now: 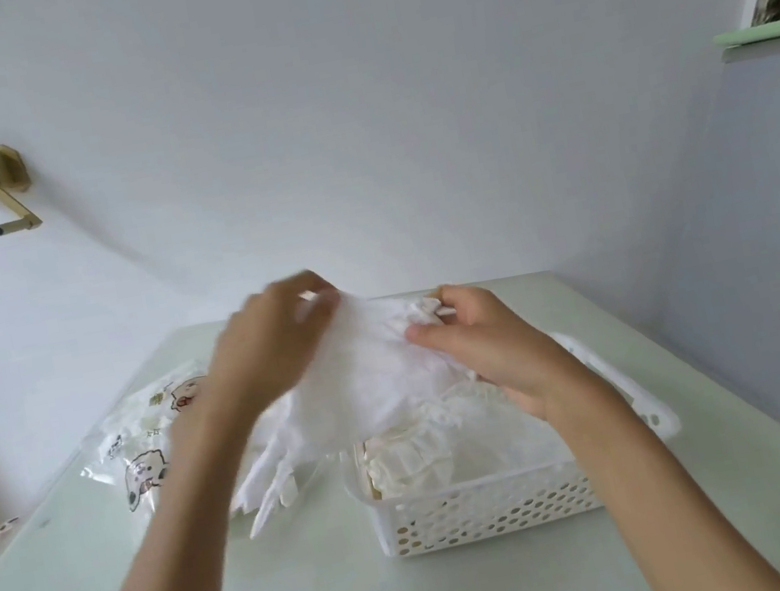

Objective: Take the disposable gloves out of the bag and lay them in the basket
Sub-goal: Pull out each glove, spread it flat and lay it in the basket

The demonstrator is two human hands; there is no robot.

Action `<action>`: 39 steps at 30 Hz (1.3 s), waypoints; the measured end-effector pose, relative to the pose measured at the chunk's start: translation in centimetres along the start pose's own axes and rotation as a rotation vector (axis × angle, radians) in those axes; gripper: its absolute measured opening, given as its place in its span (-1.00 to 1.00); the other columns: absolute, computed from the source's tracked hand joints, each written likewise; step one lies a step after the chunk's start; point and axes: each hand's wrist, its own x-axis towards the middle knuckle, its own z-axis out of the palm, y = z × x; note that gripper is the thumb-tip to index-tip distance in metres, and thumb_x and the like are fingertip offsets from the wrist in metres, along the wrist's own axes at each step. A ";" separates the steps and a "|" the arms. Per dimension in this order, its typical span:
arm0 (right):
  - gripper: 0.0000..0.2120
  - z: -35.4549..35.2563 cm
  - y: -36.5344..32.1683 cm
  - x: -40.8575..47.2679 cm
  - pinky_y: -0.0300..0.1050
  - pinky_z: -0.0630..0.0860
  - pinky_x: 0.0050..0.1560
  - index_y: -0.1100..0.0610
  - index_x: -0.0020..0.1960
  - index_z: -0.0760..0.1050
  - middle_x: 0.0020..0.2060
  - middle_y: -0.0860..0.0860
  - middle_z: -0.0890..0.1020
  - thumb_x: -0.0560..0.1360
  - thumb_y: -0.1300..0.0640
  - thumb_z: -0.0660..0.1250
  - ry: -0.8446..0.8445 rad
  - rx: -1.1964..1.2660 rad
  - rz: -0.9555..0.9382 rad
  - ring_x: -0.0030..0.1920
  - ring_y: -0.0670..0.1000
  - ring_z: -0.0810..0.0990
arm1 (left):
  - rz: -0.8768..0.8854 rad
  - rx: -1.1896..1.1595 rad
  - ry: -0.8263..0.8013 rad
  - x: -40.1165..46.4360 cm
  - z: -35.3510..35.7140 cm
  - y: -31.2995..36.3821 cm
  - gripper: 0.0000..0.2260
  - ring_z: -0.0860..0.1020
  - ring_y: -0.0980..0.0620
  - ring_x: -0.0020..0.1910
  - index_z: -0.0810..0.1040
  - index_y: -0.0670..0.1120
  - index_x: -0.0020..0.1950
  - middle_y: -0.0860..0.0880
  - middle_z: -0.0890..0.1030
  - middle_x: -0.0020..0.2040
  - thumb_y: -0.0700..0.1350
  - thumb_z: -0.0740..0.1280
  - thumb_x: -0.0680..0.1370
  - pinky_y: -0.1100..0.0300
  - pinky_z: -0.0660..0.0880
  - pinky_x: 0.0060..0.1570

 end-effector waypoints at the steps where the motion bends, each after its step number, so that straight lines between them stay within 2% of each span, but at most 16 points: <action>1: -0.91 -1.1 1.7 0.1 -0.39 0.33 -0.44 0.09 -0.14 0.45 -0.26 0.00 0.52 0.53 0.21 0.30 0.025 -0.082 0.068 -0.36 -0.10 0.46 | 0.006 0.020 -0.080 0.3 2.2 0.1 -0.85 0.58 -0.14 0.03 0.57 0.16 0.05 -0.02 0.66 0.01 0.07 0.22 0.60 0.04 0.49 0.05; 5: -0.99 -4.4 6.6 0.3 -0.14 0.45 -0.17 0.14 -0.06 0.47 -0.18 0.13 0.59 0.52 0.20 0.29 0.021 -0.274 0.293 -0.18 0.07 0.58 | 0.102 0.078 -0.310 1.3 8.5 0.6 -0.81 0.56 -0.11 0.08 0.58 0.11 0.10 0.00 0.65 0.07 0.05 0.19 0.61 0.11 0.44 -0.02; 9: -0.78 -6.3 8.7 0.4 -0.25 0.23 -0.38 0.03 -0.24 0.32 -0.38 -0.05 0.41 0.53 0.20 0.27 0.056 -0.472 0.321 -0.38 -0.10 0.36 | 0.228 0.165 -0.427 2.1 11.6 1.4 -0.77 0.54 -0.14 0.08 0.56 0.02 0.17 -0.06 0.63 0.11 0.03 0.17 0.63 0.08 0.44 0.01; 11: -0.85 -7.0 9.3 0.4 -0.24 0.19 -0.40 0.06 -0.18 0.34 -0.35 -0.05 0.40 0.54 0.18 0.25 0.071 -0.575 0.327 -0.36 -0.08 0.35 | 0.262 0.205 -0.488 2.4 12.5 1.7 -0.78 0.57 -0.06 0.00 0.55 0.00 0.15 -0.04 0.67 0.00 0.03 0.18 0.63 0.15 0.41 -0.10; 13: -0.94 -7.3 9.6 0.6 -0.22 0.25 -0.36 0.12 0.00 0.38 -0.21 0.00 0.47 0.54 0.17 0.24 0.076 -0.701 0.350 -0.20 0.00 0.43 | 0.283 0.240 -0.534 2.6 13.0 1.9 -0.80 0.60 0.01 -0.10 0.56 -0.01 0.09 0.00 0.69 -0.14 0.04 0.21 0.62 0.19 0.34 -0.25; 15: -0.83 -7.4 9.9 0.8 -0.16 0.35 -0.25 0.13 0.12 0.35 -0.05 0.05 0.52 0.54 0.18 0.22 0.067 -0.812 0.373 -0.04 0.08 0.49 | 0.328 0.318 -0.512 3.0 13.3 2.1 -0.80 0.61 0.00 -0.07 0.56 0.00 0.08 0.00 0.69 -0.13 0.07 0.24 0.61 0.19 0.30 -0.26; 18: -0.70 -7.0 10.2 0.9 -0.07 0.48 -0.02 0.16 0.26 0.28 0.09 0.11 0.55 0.54 0.26 0.18 0.062 -0.969 0.364 0.04 0.14 0.56 | 0.439 0.472 -0.372 3.4 13.9 2.4 -0.77 0.58 -0.05 0.03 0.53 0.03 0.14 0.02 0.64 0.07 0.11 0.23 0.60 0.19 0.28 -0.17; 20: -0.62 -6.7 10.2 0.9 -0.07 0.47 -0.09 0.19 0.34 0.22 0.09 0.13 0.56 0.54 0.29 0.17 0.066 -1.061 0.345 0.03 0.16 0.57 | 0.523 0.492 -0.319 3.4 13.8 2.8 -0.71 0.58 -0.02 0.05 0.47 0.04 0.25 0.06 0.61 0.14 0.13 0.22 0.60 0.18 0.35 -0.16; 22: -0.56 -6.6 10.4 0.8 -0.10 0.40 -0.19 0.20 0.38 0.18 0.05 0.12 0.56 0.53 0.31 0.17 0.065 -1.140 0.321 -0.02 0.15 0.57 | 0.605 0.468 -0.245 3.2 13.1 3.0 -0.60 0.56 0.01 0.11 0.38 0.03 0.36 0.06 0.56 0.21 0.17 0.22 0.58 0.15 0.46 -0.05; 25: -0.55 -6.7 10.5 0.5 -0.09 0.39 -0.21 0.19 0.36 0.20 0.03 0.12 0.57 0.51 0.34 0.19 0.051 -1.202 0.285 -0.04 0.14 0.57 | 0.493 0.503 -0.192 2.5 10.4 2.7 -0.67 0.51 0.02 0.16 0.45 0.02 0.28 0.05 0.55 0.22 0.12 0.26 0.57 0.13 0.47 0.08; 28: -0.56 -6.6 10.1 0.3 -0.11 0.33 -0.22 0.19 0.33 0.25 0.02 0.10 0.53 0.48 0.39 0.17 0.054 -1.242 0.259 -0.08 0.12 0.49 | 0.247 0.607 -0.481 1.3 8.4 2.6 -0.67 0.58 -0.05 0.05 0.58 -0.05 0.07 0.00 0.62 0.06 0.19 0.27 0.55 0.13 0.44 0.00; 30: -0.60 -6.5 9.9 0.4 -0.12 0.32 -0.19 0.17 0.27 0.33 0.02 0.09 0.52 0.47 0.42 0.15 0.051 -1.246 0.249 -0.08 0.10 0.47 | 0.206 0.736 -0.683 0.1 8.6 2.9 -0.57 0.57 -0.06 0.05 0.52 -0.12 -0.06 -0.01 0.60 0.01 0.26 0.25 0.52 0.14 0.36 0.00; 32: -0.64 -6.3 9.8 0.4 -0.13 0.32 -0.16 0.15 0.20 0.39 0.07 0.09 0.53 0.47 0.42 0.16 0.058 -1.256 0.246 -0.02 0.11 0.50 | 0.195 0.853 -0.777 -0.7 9.2 2.9 -0.61 0.55 -0.06 0.10 0.46 -0.13 -0.10 -0.03 0.58 0.03 0.22 0.29 0.52 0.16 0.32 0.00; 35: -0.69 -6.4 9.9 0.3 -0.15 0.32 -0.15 0.15 0.14 0.45 0.07 0.09 0.55 0.47 0.42 0.17 0.065 -1.276 0.272 0.02 0.11 0.53 | 0.219 0.892 -0.711 -0.5 9.4 2.6 -0.81 0.54 -0.05 0.15 0.52 -0.09 0.13 -0.03 0.58 0.15 -0.06 0.31 0.56 0.20 0.30 -0.03; 37: -0.69 -6.5 10.1 0.2 -0.14 0.34 -0.14 0.16 0.13 0.47 0.06 0.10 0.56 0.47 0.42 0.17 0.037 -1.280 0.298 0.09 0.12 0.55 | 0.235 0.905 -0.639 -0.2 9.3 2.5 -0.79 0.54 -0.06 0.18 0.51 -0.08 0.19 -0.04 0.56 0.19 -0.19 0.27 0.56 0.21 0.27 -0.04; 39: -0.69 -6.6 9.9 0.1 -0.14 0.35 -0.13 0.16 0.15 0.47 0.07 0.10 0.56 0.47 0.40 0.18 -0.007 -1.273 0.306 0.13 0.11 0.54 | 0.243 0.885 -0.548 0.1 8.8 2.4 -0.75 0.53 -0.05 0.20 0.49 -0.04 0.23 -0.01 0.56 0.20 -0.21 0.28 0.56 0.22 0.27 -0.05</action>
